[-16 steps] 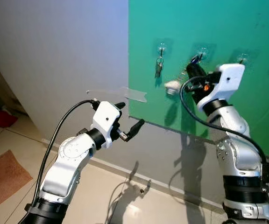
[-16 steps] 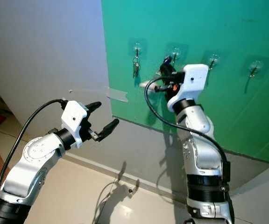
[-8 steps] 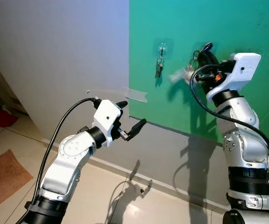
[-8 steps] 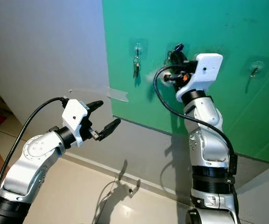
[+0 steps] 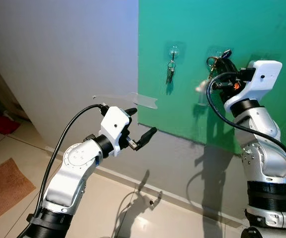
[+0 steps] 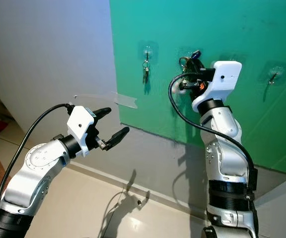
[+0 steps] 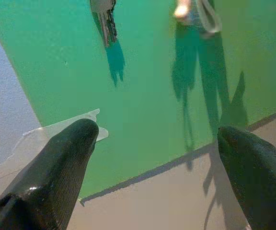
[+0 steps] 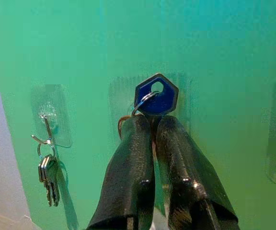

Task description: Hang keys on a hook

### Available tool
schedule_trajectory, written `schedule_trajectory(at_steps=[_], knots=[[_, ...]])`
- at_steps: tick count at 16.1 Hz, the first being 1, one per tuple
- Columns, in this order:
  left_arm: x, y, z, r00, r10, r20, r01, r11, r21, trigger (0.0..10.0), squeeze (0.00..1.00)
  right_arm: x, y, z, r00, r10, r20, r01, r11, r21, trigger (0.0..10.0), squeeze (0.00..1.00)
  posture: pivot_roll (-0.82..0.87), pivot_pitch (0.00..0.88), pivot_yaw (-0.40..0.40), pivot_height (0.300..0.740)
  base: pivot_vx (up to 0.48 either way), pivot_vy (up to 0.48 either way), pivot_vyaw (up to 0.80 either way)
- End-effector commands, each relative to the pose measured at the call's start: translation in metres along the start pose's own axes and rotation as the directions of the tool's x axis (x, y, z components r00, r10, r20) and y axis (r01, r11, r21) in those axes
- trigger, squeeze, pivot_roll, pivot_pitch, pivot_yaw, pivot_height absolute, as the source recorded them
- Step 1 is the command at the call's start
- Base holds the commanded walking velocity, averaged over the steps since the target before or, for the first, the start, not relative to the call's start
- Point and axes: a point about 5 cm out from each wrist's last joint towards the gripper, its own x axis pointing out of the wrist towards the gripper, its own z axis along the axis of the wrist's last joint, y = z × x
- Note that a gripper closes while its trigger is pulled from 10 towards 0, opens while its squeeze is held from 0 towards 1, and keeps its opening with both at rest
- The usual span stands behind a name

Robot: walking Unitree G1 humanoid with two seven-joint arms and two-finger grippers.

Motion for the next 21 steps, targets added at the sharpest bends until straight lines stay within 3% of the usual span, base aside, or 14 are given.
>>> schedule_trajectory(at_steps=[1, 12, 18, 21], knots=[[0.002, 0.001, 0.003, 1.000, -0.014, 0.004, 0.014, 1.000, 0.007, 10.0, 0.00, -0.005, -0.007, 0.000, 0.999, -0.037, -0.006, 0.037, 0.999, 0.007, 10.0, 0.00, -0.06, 0.000, 0.000, 0.740, 0.000, 0.000, 0.00], [0.003, 0.001, 0.003, 1.000, -0.009, 0.006, 0.009, 1.000, 0.012, 10.0, 0.00, -0.008, -0.018, 0.008, 0.995, -0.096, 0.017, 0.095, 0.995, 0.015, 10.0, 0.00, -0.06, 0.000, -0.001, 0.740, 0.000, 0.000, 0.00], [0.004, 0.000, 0.003, 1.000, -0.011, 0.006, 0.011, 1.000, 0.013, 10.0, 0.00, -0.003, -0.012, 0.028, 0.996, -0.041, 0.081, 0.038, 0.999, 0.033, 10.0, 0.00, -0.07, 0.000, -0.002, 0.740, 0.000, 0.000, 0.00], [0.005, -0.001, 0.003, 1.000, -0.011, 0.008, 0.011, 1.000, 0.013, 10.0, 0.00, -0.004, -0.007, 0.029, 0.998, 0.017, 0.066, -0.019, 0.999, 0.028, 10.0, 0.00, -0.07, 0.000, -0.005, 0.740, 0.000, 0.000, 0.00]])
